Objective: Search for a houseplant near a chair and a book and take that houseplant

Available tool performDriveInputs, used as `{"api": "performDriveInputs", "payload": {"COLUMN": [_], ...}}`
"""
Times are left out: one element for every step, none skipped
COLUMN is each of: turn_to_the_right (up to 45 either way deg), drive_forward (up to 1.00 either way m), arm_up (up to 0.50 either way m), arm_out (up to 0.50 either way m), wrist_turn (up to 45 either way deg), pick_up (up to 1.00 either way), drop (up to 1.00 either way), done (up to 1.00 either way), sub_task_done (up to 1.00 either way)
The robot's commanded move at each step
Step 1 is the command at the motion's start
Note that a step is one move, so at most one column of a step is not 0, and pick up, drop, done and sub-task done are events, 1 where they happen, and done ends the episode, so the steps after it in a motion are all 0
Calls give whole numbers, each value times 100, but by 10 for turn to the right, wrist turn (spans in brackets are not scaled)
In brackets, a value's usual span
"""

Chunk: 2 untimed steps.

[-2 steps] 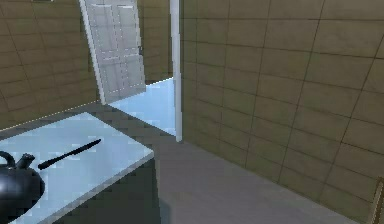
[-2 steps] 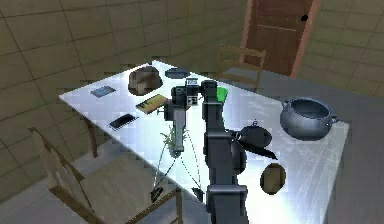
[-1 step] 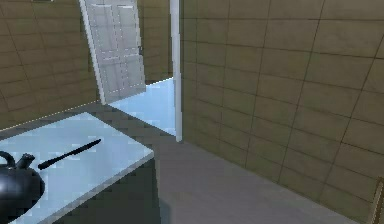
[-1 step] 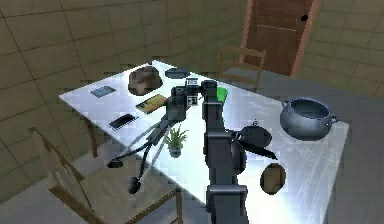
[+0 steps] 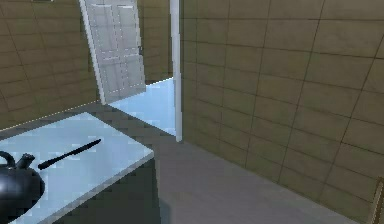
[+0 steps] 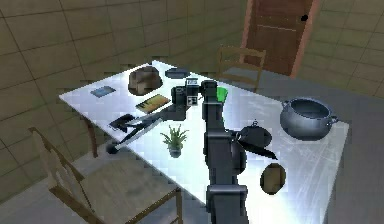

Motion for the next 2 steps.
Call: {"api": "performDriveInputs", "payload": {"turn_to_the_right": [0,0], "drive_forward": [0,0], "arm_up": [0,0], "arm_out": [0,0], "wrist_turn": [450,300], "pick_up": [0,0], "drop": [0,0], "done": [0,0], "sub_task_done": [0,0]}}
